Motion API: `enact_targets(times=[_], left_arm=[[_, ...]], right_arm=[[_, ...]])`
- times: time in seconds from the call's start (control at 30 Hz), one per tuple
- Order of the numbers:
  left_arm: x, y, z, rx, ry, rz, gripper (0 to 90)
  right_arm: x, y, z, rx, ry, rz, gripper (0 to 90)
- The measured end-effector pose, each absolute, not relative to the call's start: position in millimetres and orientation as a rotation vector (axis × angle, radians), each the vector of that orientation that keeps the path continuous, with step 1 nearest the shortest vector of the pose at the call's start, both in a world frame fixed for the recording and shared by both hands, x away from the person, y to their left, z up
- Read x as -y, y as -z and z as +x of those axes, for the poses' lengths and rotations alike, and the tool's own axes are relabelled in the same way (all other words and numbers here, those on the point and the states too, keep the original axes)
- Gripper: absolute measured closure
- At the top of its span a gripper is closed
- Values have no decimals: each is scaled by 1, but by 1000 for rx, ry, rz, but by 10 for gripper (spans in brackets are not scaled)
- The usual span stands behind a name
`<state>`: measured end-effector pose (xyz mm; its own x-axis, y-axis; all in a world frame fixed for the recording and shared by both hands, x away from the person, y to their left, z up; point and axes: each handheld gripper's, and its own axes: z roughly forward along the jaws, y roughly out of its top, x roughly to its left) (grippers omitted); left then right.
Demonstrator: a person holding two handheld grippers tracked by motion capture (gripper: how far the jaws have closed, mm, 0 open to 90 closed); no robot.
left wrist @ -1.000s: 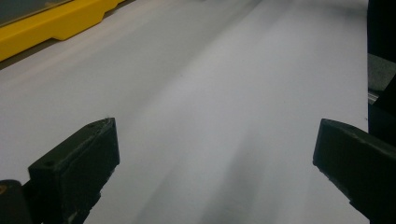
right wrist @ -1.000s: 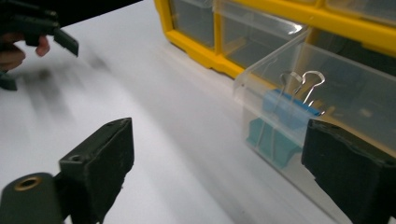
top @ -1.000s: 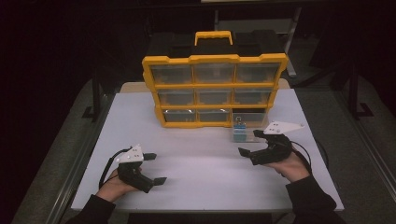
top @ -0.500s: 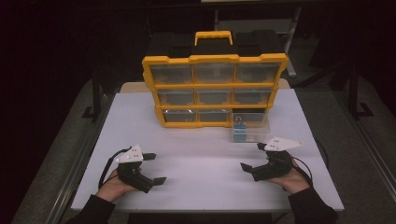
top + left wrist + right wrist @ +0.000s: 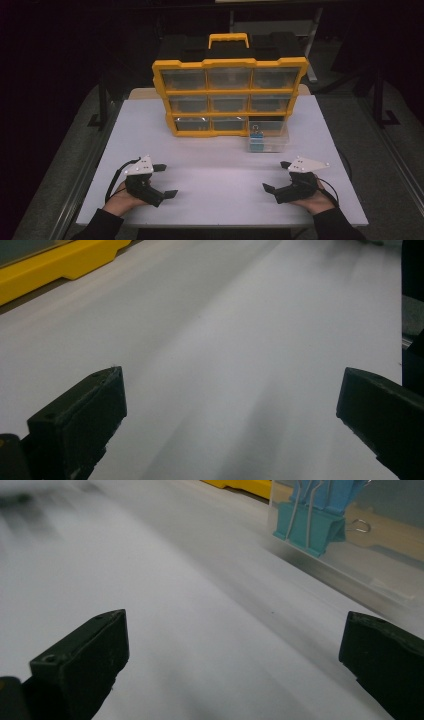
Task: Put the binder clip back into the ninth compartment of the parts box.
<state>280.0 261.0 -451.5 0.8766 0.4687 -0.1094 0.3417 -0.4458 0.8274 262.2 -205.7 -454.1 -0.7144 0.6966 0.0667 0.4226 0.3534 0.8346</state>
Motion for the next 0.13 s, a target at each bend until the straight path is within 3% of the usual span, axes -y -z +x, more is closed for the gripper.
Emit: enact_targets(times=[0.13], left_arm=[[-262, 452, 280, -597, -180, 2080, 0]], right_arm=[[205, 457, 263, -2338, -1262, 992, 0]])
